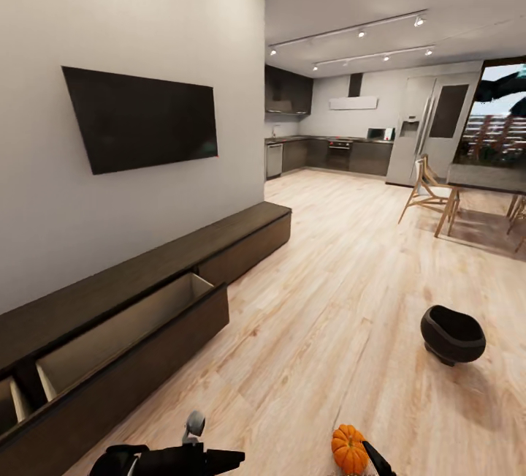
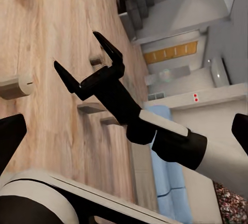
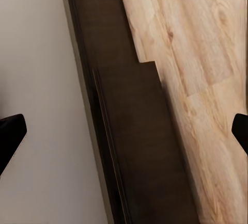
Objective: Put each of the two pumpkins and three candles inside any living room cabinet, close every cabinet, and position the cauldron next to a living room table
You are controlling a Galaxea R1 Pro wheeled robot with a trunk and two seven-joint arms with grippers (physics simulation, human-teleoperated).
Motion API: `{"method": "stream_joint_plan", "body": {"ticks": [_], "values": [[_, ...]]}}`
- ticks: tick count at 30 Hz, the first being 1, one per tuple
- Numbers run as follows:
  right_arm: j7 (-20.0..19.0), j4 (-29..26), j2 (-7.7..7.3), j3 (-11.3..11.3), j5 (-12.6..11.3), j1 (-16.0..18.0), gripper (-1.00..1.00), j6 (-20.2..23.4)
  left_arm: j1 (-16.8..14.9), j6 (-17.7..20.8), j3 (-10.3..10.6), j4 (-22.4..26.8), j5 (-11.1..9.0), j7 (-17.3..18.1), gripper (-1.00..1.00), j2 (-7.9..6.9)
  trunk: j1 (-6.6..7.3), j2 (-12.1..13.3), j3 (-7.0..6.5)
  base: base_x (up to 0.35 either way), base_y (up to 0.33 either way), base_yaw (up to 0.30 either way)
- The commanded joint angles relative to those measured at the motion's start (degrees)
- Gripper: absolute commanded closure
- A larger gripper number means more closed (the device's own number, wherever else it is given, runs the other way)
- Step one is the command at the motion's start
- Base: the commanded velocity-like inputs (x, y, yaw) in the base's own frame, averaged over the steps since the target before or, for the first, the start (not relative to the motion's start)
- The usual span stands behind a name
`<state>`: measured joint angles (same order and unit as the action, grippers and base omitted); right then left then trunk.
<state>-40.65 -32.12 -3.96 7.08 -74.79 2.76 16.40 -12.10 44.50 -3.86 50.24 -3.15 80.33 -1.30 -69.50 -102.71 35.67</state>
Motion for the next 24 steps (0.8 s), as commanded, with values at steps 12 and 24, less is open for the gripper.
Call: {"method": "stream_joint_plan", "body": {"ticks": [12,24], "values": [[-0.29,1.06,0.01,0.10,-0.53,0.05,-1.00,-1.19,0.00,0.59,-0.04,0.03,-0.11,0.09,-1.00,-0.07,0.01,-0.03,-0.19,0.006,0.027,-0.286],[-0.33,1.27,-0.49,0.04,-0.53,0.05,-1.00,-1.21,0.03,0.33,-0.09,0.03,-0.11,0.18,-1.00,-0.31,0.01,-0.03,-0.45,0.040,0.075,-0.286]]}}
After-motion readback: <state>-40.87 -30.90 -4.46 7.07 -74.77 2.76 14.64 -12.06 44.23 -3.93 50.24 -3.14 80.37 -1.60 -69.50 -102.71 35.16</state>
